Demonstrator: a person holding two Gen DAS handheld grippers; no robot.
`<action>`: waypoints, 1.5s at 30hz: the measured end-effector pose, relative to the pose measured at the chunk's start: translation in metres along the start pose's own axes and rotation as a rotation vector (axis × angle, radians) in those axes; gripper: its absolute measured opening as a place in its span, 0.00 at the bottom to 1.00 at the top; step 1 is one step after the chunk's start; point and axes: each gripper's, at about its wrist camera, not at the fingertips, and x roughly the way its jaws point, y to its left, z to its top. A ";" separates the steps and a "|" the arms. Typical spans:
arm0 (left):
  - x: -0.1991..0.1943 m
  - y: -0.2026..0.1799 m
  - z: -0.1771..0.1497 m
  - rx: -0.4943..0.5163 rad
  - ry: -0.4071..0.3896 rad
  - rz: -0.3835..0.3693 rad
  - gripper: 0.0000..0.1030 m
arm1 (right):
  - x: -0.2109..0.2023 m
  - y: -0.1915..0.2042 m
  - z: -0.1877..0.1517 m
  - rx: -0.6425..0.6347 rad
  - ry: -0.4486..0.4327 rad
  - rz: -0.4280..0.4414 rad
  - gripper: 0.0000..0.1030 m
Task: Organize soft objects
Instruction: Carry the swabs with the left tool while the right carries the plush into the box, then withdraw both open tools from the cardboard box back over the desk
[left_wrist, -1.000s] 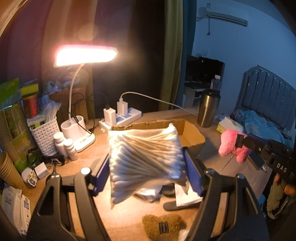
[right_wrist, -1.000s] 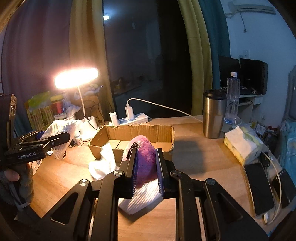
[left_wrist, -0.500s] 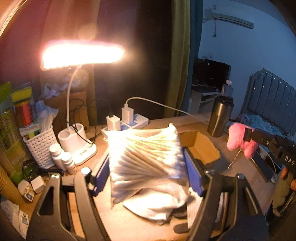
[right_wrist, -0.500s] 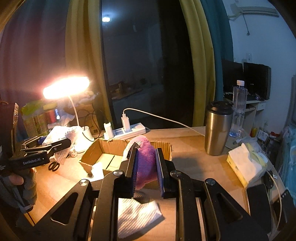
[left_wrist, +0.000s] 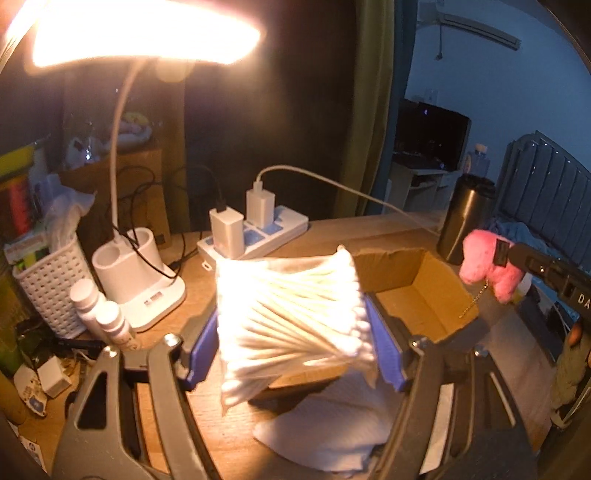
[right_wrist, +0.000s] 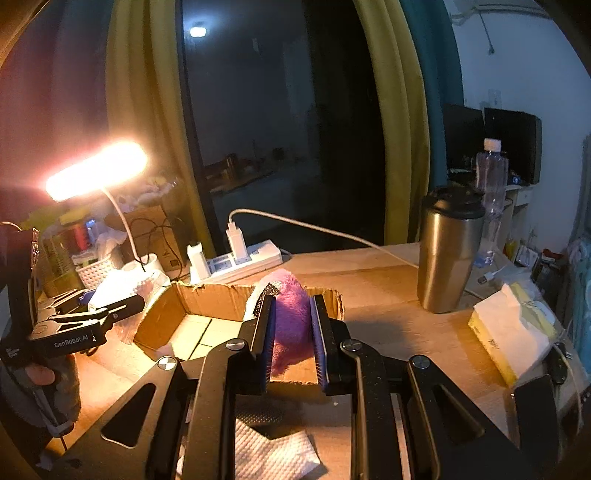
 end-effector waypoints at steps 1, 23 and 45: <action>0.004 0.001 -0.001 -0.003 0.008 -0.001 0.71 | 0.005 0.000 0.000 0.001 0.007 0.001 0.19; 0.038 0.002 -0.008 -0.018 0.105 -0.012 0.81 | 0.067 -0.004 -0.020 0.008 0.155 -0.029 0.55; -0.055 0.001 -0.006 -0.035 -0.053 -0.022 0.89 | -0.011 0.031 -0.010 -0.019 0.060 -0.049 0.55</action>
